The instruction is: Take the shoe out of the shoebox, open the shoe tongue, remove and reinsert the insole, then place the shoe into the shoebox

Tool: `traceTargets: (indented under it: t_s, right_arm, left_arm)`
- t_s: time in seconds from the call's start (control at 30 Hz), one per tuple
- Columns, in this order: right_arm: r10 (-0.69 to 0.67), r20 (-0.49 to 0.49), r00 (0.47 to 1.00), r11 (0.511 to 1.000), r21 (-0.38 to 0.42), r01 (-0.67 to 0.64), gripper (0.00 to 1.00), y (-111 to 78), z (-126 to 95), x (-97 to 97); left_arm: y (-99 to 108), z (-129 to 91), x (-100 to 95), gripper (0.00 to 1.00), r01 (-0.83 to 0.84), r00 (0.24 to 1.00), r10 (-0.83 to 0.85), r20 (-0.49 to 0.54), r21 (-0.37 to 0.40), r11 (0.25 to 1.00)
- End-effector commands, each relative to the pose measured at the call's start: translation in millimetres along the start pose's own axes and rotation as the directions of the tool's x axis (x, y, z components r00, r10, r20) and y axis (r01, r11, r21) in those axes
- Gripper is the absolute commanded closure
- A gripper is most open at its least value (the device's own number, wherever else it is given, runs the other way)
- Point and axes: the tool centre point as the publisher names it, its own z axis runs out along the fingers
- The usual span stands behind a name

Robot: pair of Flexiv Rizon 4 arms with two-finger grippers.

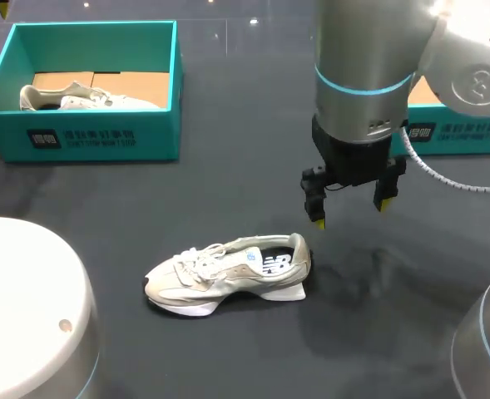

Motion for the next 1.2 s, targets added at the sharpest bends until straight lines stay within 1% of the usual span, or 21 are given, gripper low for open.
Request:
traceTargets:
  t_s: [0.03, 0.1, 0.2, 0.27, 0.33, 0.37, 0.77, 0.8, 0.83, 0.87, 0.9, 0.97, 1.0, 1.07, 1.1, 1.13, 1.2]
  right_arm:
    - [-0.052, -0.210, 0.976, 0.999, -0.024, 0.048, 0.00, -5.4, 8.9, -16.3]
    - [-0.072, -0.232, 0.970, 0.997, -0.037, 0.065, 0.00, -6.1, 9.4, -23.7]
    - [-0.128, -0.288, 0.949, 0.990, -0.092, 0.106, 0.00, -9.5, 7.5, -34.2]
    - [-0.211, -0.372, 0.904, 0.971, -0.184, 0.151, 0.00, -14.2, 4.7, -42.0]
    - [-0.254, -0.412, 0.875, 0.958, -0.231, 0.169, 0.00, -17.5, 4.1, -48.9]
    - [-0.248, -0.397, 0.884, 0.961, -0.217, 0.172, 0.00, -17.7, 5.1, -51.5]
    - [-0.248, -0.397, 0.884, 0.961, -0.217, 0.172, 0.00, -17.7, 5.1, -51.5]
    - [-0.276, -0.402, 0.873, 0.953, -0.235, 0.193, 0.00, -17.1, 6.0, -53.0]
    - [-0.307, -0.408, 0.860, 0.942, -0.262, 0.212, 0.00, -16.4, 7.6, -53.8]
    - [-0.363, -0.440, 0.821, 0.919, -0.314, 0.239, 0.00, -15.9, 9.7, -54.6]
    - [-0.421, -0.491, 0.763, 0.893, -0.373, 0.254, 0.00, -16.8, 10.7, -55.4]
    - [-0.470, -0.515, 0.717, 0.865, -0.433, 0.256, 0.00, -17.9, 13.5, -59.7]
    - [-0.514, -0.551, 0.658, 0.839, -0.482, 0.253, 0.00, -18.6, 14.5, -61.8]
    - [-0.560, -0.563, 0.607, 0.806, -0.539, 0.244, 0.00, -19.4, 15.2, -66.7]
    - [-0.590, -0.570, 0.573, 0.785, -0.570, 0.242, 0.00, -19.6, 16.2, -69.0]
    - [-0.613, -0.567, 0.550, 0.764, -0.602, 0.231, 0.00, -20.1, 16.8, -70.9]
    - [-0.645, -0.569, 0.511, 0.737, -0.640, 0.218, 0.00, -20.3, 18.5, -75.4]
  left_arm:
    - [-0.9, -0.5, 0.0, 0.00, 0.000, 1.000, 0.000, -0.002, -0.002, 1.000]
    - [-0.9, -0.5, 0.0, 0.00, 0.000, 1.000, 0.000, -0.002, -0.002, 1.000]
    - [-0.9, -0.5, 0.0, 0.00, 0.000, 1.000, 0.000, -0.002, -0.002, 1.000]
    - [-0.9, -0.5, 0.0, 0.00, 0.000, 1.000, 0.000, -0.002, -0.002, 1.000]
    - [-0.9, -0.5, 0.0, 0.00, 0.000, 1.000, 0.000, -0.002, -0.002, 1.000]
    - [-0.9, -0.5, 0.0, 0.00, 0.000, 1.000, 0.000, -0.002, -0.002, 1.000]
    - [-0.9, -0.5, 0.0, 0.00, 0.000, 1.000, 0.000, -0.002, -0.002, 1.000]
    - [-0.9, -0.5, 0.0, 0.00, 0.000, 1.000, 0.000, -0.002, -0.002, 1.000]
    - [-0.9, -0.5, 0.0, 0.00, 0.000, 1.000, 0.000, -0.002, -0.002, 1.000]
    - [-0.9, -0.5, 0.0, 0.00, 0.000, 1.000, 0.000, -0.002, -0.002, 1.000]
    - [-0.9, -0.5, 0.0, 0.00, 0.000, 1.000, 0.000, -0.002, -0.002, 1.000]
    - [-0.9, -0.5, 0.0, 0.00, 0.000, 1.000, 0.000, -0.002, -0.002, 1.000]
    - [-0.9, -0.5, 0.0, 0.00, 0.000, 1.000, 0.000, -0.002, -0.002, 1.000]
    - [-0.9, -0.5, 0.0, 0.00, 0.000, 1.000, 0.000, -0.002, -0.002, 1.000]
    - [-0.9, -0.5, 0.0, 0.00, 0.000, 1.000, 0.000, -0.002, -0.002, 1.000]
    - [-0.9, -0.5, 0.0, 0.00, 0.000, 1.000, 0.000, -0.002, -0.002, 1.000]
    - [-0.9, -0.5, 0.0, 0.00, 0.000, 1.000, 0.000, -0.002, -0.002, 1.000]
